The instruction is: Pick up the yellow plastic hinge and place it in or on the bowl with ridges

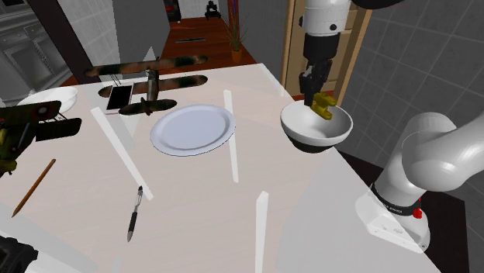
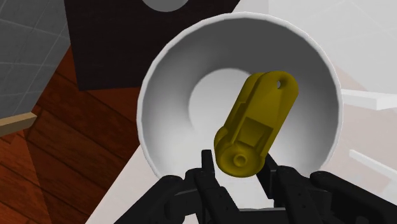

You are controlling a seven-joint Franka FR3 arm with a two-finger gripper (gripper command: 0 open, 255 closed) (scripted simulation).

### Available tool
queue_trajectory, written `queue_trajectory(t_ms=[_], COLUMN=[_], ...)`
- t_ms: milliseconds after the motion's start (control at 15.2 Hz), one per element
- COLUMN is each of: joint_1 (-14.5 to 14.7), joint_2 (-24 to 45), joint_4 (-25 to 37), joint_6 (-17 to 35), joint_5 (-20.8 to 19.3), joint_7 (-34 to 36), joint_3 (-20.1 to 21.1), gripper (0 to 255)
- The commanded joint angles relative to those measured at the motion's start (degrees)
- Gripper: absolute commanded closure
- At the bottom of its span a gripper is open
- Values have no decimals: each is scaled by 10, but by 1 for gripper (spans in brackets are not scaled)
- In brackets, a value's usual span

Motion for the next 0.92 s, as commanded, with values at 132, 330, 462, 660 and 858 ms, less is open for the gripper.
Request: queue_trajectory(t_ms=[132,330,462,660,858], joint_1=[1,1,1,1,1], joint_2=[-3,-3,-3,-3,-3], joint_4=[-26,-26,-26,-26,-26], joint_6=[23,23,23,23,23], joint_5=[2,2,2,2,2], joint_7=[0,0,0,0,0], joint_3=[2,2,2,2,2], gripper=[255,255,255,0,0])
